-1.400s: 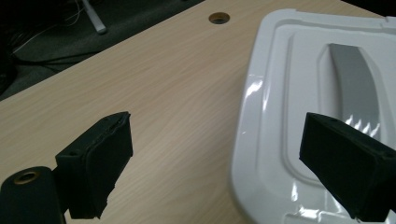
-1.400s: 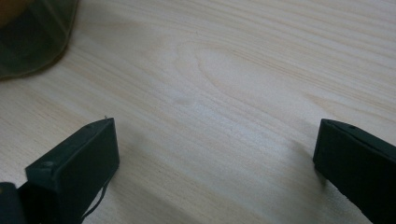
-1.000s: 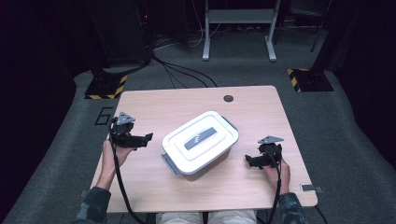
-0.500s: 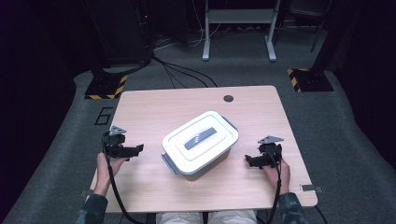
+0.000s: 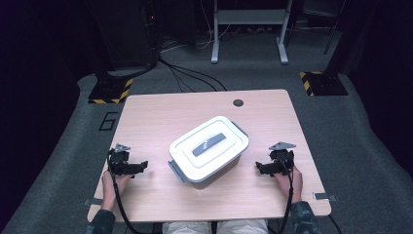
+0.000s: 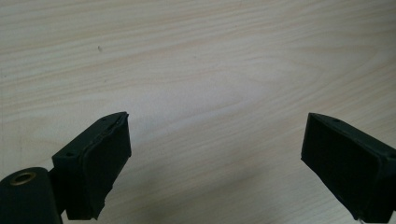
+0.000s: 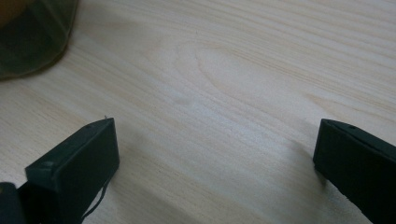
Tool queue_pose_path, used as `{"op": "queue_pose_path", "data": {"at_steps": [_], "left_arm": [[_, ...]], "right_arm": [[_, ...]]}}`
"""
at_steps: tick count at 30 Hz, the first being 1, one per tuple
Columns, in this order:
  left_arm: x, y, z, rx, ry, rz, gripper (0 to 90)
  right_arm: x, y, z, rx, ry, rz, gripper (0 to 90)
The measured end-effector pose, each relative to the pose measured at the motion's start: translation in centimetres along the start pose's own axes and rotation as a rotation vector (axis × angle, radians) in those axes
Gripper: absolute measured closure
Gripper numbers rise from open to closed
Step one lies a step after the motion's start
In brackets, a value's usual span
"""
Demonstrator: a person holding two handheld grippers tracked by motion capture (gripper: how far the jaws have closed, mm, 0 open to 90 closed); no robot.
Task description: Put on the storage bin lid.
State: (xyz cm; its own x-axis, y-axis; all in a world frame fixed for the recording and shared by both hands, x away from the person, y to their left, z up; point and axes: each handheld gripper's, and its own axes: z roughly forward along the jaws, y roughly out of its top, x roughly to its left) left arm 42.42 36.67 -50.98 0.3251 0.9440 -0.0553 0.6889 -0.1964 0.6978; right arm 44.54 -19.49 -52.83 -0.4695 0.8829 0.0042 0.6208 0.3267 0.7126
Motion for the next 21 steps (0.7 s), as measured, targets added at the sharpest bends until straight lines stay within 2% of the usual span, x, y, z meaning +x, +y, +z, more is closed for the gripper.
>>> {"op": "queue_pose_path", "data": {"at_steps": [5,8,21], "left_arm": [[0.0,-1.2,0.8,-0.01,0.014,0.005,7.2],[-0.4,-1.8,1.2,-0.05,0.044,0.026,6.3],[-0.5,-1.8,1.2,-0.056,0.048,0.025,6.1]], "right_arm": [[0.0,0.0,0.0,0.0,0.0,0.0,0.0],[0.0,0.0,0.0,0.0,0.0,0.0,0.0],[0.0,0.0,0.0,-0.001,-0.002,0.002,0.0]]}}
